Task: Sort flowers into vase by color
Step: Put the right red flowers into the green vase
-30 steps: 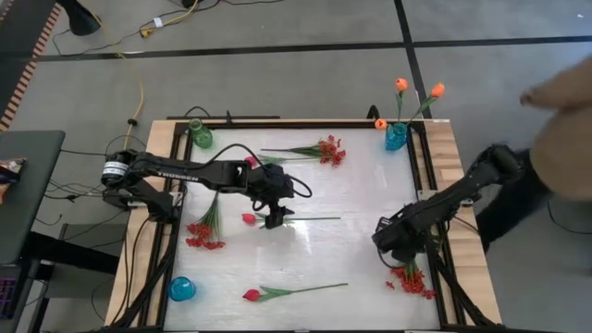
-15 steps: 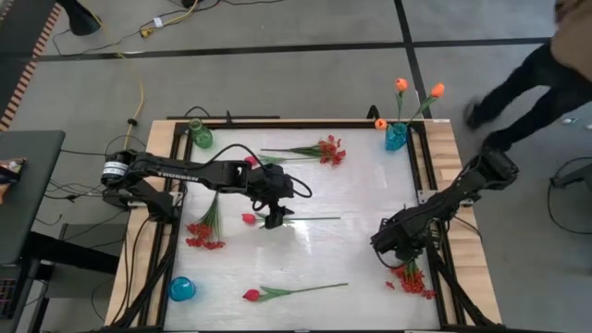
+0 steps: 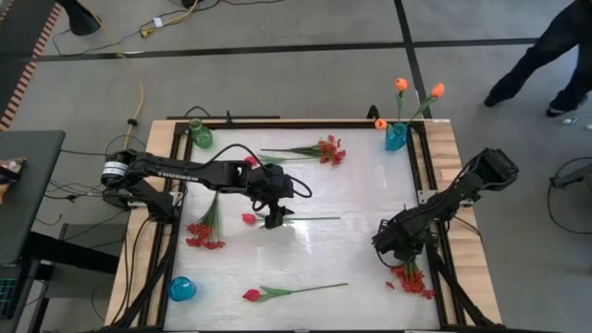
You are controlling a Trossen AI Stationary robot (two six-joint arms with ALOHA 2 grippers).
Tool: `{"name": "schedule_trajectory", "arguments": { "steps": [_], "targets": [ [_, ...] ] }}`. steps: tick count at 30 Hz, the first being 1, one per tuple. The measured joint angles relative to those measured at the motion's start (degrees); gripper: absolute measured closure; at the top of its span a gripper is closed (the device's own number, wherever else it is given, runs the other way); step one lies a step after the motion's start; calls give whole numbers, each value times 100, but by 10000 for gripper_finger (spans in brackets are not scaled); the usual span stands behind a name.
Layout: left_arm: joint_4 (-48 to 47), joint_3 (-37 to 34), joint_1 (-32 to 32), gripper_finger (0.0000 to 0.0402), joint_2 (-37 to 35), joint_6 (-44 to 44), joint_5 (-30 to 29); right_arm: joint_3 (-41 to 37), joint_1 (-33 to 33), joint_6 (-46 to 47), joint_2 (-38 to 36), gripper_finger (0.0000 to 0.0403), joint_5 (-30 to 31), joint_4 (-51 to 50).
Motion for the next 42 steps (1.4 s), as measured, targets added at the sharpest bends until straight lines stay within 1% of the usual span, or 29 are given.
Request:
{"name": "schedule_trajectory", "arguments": {
  "steps": [6,9,13,16,18,23,26,30,35,38,42],
  "targets": [
    [-1,0,0,161,0,-43,-1,-167,2,17,-11,237,-13,479],
    [-4,0,0,161,0,-139,1,-158,2,20,-8,251,1,555],
    [-7,0,0,161,0,-149,1,-115,2,32,-2,300,22,643],
    [-7,0,0,161,-2,-153,1,-47,-7,346,0,347,22,650],
    [-7,0,0,161,-1,-155,2,46,-9,567,2,367,21,553],
    [-6,0,2,161,-2,-120,18,463,-16,747,-53,367,21,364],
    [-5,0,4,161,-2,-44,19,747,-81,939,-212,367,194,375],
    [1,0,4,161,-2,78,20,1053,-265,1383,-494,360,435,369],
    [53,0,4,161,-2,162,22,1344,-544,1960,-952,360,448,371],
    [205,0,4,161,-2,155,33,1461,-707,2301,-1310,361,448,559],
    [360,0,4,161,-2,160,61,1505,-985,2820,-1826,361,454,1145]
  ]
}}
